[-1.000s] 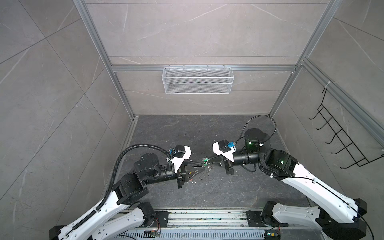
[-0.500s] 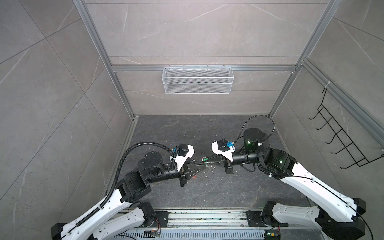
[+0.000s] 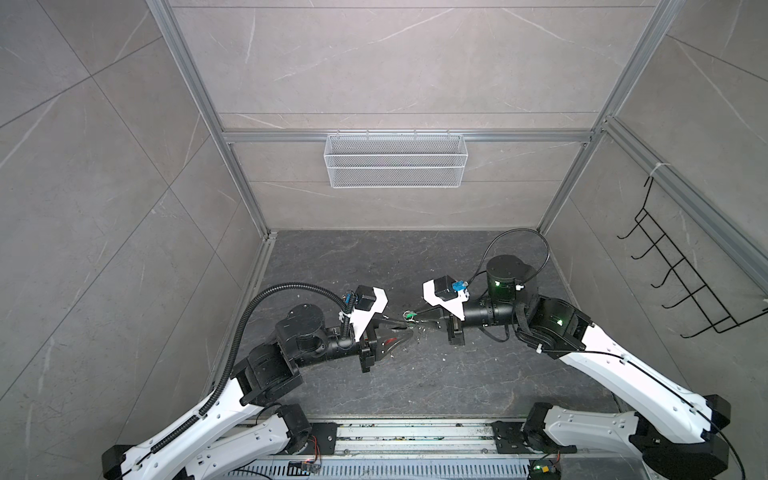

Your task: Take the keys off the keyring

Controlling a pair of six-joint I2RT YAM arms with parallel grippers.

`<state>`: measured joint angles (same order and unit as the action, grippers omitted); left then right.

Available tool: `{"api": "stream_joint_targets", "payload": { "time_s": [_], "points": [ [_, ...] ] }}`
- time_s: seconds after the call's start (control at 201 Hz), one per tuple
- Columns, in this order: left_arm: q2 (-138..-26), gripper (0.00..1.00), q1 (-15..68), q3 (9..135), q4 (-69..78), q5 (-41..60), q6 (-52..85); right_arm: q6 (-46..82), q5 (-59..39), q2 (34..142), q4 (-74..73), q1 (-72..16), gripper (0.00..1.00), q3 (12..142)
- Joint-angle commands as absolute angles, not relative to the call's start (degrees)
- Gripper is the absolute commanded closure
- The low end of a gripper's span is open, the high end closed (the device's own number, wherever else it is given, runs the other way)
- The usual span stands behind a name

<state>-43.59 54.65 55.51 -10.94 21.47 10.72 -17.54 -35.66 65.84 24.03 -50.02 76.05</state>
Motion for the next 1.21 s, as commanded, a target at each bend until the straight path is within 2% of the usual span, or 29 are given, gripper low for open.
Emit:
{"api": "stream_joint_targets", "payload": {
  "time_s": [0.0, 0.249, 0.413, 0.493, 0.623, 0.807, 0.916, 1.006, 1.205],
  "points": [
    [-43.68, 0.76, 54.4, 57.15, -7.7, 18.77, 11.71, -16.28, -37.36, 66.18, 23.14, -50.25, 1.0, 76.22],
    [-44.99, 0.81, 54.4, 57.5, -7.82, 14.62, 12.73, -15.98, -37.27, 66.35, 23.05, -50.27, 1.0, 75.85],
    [-44.74, 0.91, 54.41, 57.44, -7.92, 12.62, 13.17, -15.86, -37.13, 66.36, 22.76, -50.22, 1.0, 75.63],
    [-44.72, 1.0, 54.4, 57.51, -8.1, 12.23, 13.76, -15.85, -36.96, 66.36, 22.55, -50.2, 1.0, 75.42],
    [-44.56, 1.0, 54.4, 58.12, -9.14, 10.92, 15.33, -15.73, -36.06, 66.14, 22.1, -50.26, 1.0, 75.26],
    [-45.07, 1.0, 54.4, 62.49, -18.23, 7.45, 15.91, -13.77, -34.11, 64.63, 18.44, -50.31, 1.0, 73.04],
    [-47.94, 1.0, 54.48, 68.19, -27.05, 7.01, 16.42, -12.13, -32.27, 63.69, 15.48, -50.6, 0.9, 70.78],
    [-51.53, 1.0, 54.49, 73.79, -35.21, 6.44, 16.78, -11.13, -31.4, 62.62, 13.5, -51.03, 0.88, 68.76],
    [-58.32, 1.0, 54.74, 83.78, -49.92, 3.56, 16.52, -8.49, -27.34, 60.67, 11.04, -52.07, 0.65, 64.05]
  ]
}}
